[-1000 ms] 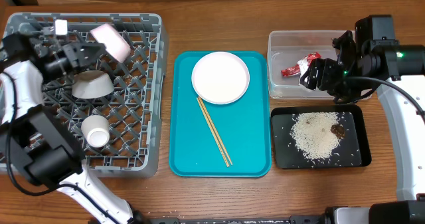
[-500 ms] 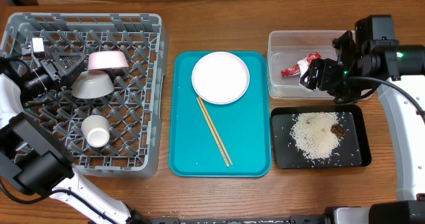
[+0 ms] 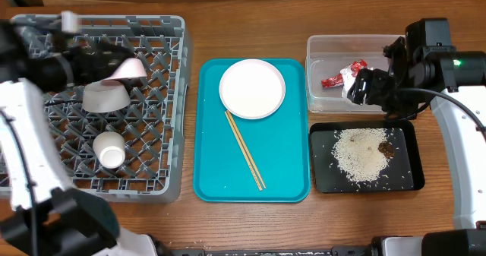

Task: Sort waste into correct bins and load items into the dishwasher
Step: 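Reach the left gripper to the chopsticks on the teal tray and grasp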

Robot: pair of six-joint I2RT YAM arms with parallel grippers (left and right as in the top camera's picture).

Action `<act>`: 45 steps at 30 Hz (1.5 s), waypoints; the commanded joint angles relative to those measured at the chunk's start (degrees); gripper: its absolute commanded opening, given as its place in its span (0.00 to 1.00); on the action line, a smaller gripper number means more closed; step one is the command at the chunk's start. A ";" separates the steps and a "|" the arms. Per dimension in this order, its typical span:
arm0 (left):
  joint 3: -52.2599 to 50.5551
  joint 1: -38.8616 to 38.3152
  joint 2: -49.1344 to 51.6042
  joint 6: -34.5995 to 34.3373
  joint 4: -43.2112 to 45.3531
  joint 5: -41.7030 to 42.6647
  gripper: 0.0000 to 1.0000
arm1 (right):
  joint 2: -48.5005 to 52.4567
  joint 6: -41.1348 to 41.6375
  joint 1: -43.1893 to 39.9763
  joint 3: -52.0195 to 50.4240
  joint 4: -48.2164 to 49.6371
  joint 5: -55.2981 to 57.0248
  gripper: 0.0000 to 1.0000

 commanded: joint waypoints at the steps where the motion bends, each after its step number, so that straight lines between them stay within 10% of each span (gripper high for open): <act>1: 0.33 -8.26 -1.33 -10.86 -3.37 -22.80 1.00 | -0.37 -0.28 -0.11 0.35 -0.11 3.17 0.91; 16: -16.85 -42.14 -0.83 -39.82 -3.45 -41.79 0.98 | -0.37 -0.31 -0.11 0.37 -0.11 3.17 0.96; 27: -35.63 -52.17 -0.81 -40.00 16.87 -48.63 0.80 | -0.37 -0.28 -0.11 0.37 -0.24 3.13 0.96; 45: -39.60 -54.53 3.08 -39.06 24.48 -50.10 0.82 | -0.37 -0.31 -0.11 0.37 -0.52 3.15 0.96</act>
